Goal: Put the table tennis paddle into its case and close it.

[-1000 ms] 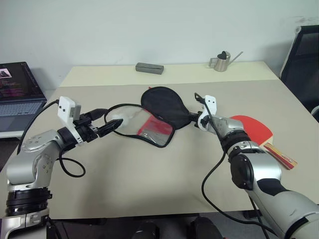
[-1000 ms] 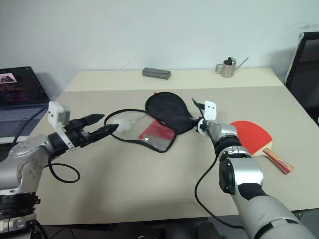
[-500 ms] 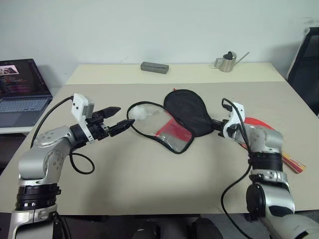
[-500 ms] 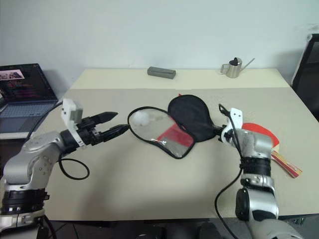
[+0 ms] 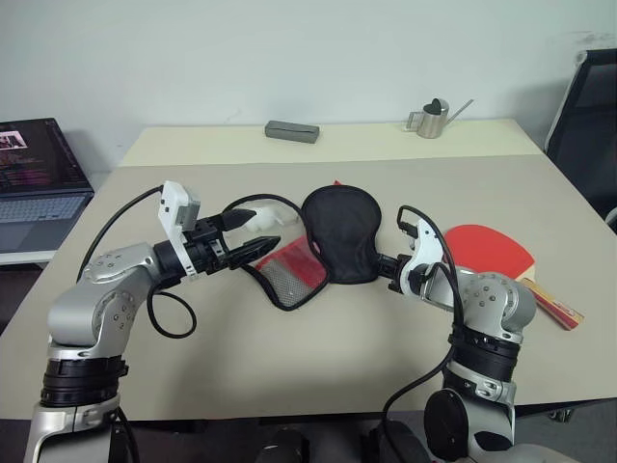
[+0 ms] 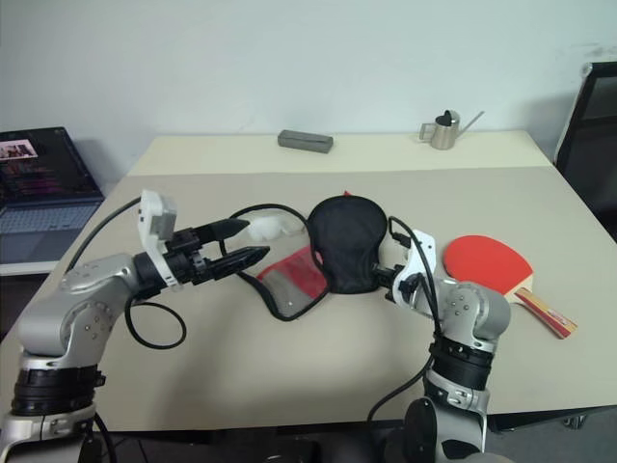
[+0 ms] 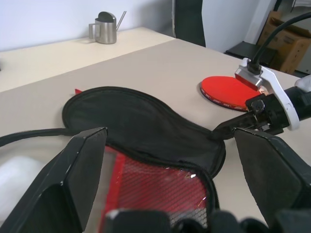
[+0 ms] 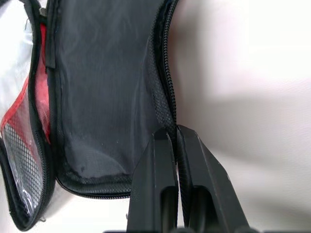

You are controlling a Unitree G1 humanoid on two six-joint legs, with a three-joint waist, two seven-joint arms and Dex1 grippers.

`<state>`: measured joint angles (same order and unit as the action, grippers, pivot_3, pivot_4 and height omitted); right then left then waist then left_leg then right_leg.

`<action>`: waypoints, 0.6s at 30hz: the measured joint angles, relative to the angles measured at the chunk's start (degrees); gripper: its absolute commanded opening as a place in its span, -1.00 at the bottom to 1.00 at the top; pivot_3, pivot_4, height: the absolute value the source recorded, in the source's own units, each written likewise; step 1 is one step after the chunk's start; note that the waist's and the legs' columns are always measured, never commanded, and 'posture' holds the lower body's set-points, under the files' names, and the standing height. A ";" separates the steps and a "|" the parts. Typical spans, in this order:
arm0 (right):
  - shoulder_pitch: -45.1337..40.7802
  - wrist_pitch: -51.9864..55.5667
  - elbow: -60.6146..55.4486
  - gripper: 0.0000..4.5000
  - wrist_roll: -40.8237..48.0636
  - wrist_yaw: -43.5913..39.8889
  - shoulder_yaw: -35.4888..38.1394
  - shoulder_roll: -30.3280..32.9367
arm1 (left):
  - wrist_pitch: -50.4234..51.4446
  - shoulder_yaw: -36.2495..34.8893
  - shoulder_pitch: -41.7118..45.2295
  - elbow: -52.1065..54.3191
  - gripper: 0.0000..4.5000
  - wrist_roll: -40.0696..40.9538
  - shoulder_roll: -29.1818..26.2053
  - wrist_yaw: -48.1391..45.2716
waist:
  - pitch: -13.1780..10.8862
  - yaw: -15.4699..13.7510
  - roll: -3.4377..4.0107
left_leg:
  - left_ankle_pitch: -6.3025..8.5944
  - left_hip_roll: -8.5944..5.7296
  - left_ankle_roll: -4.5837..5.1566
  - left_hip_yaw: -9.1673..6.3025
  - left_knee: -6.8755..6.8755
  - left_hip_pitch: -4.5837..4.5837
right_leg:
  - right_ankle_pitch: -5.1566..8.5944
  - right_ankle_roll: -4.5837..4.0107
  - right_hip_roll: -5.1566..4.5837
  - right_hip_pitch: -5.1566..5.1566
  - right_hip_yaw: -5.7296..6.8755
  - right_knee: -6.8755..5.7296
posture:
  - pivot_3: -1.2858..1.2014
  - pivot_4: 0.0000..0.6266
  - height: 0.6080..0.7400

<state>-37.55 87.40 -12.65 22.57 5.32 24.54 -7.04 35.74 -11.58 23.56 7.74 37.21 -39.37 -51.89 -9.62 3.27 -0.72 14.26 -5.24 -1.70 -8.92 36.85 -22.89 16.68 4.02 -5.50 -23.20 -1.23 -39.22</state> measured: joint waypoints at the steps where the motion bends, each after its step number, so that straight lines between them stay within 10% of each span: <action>1: 0.05 -0.11 0.03 -0.99 -0.16 0.08 -0.13 -0.01 | 0.08 0.00 -0.10 0.30 1.00 0.01 -0.02 0.00 | 0.00 0.02 0.00 | -0.01 0.00 -0.02 0.00 0.00 0.00 | 0.00 0.00 0.00 0.00 0.00 0.00 | 0.03 -0.52 1.00; 18: 0.43 3.81 -3.97 -0.99 -1.39 5.93 3.81 -0.58 | 0.80 -0.02 -1.85 2.47 1.00 0.66 -0.30 0.00 | 0.00 -0.02 0.00 | -0.01 0.01 -0.03 0.00 -0.01 0.00 | 0.00 0.00 0.01 0.00 0.00 0.01 | 0.03 -0.52 1.00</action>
<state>-37.11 91.21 -16.62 21.19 11.25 28.35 -7.61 36.54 -11.61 21.72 10.21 37.86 -39.68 -51.89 -9.62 3.25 -0.72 14.24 -5.23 -1.72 -8.93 36.84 -22.90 16.68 4.02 -5.49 -23.20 -1.23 -39.21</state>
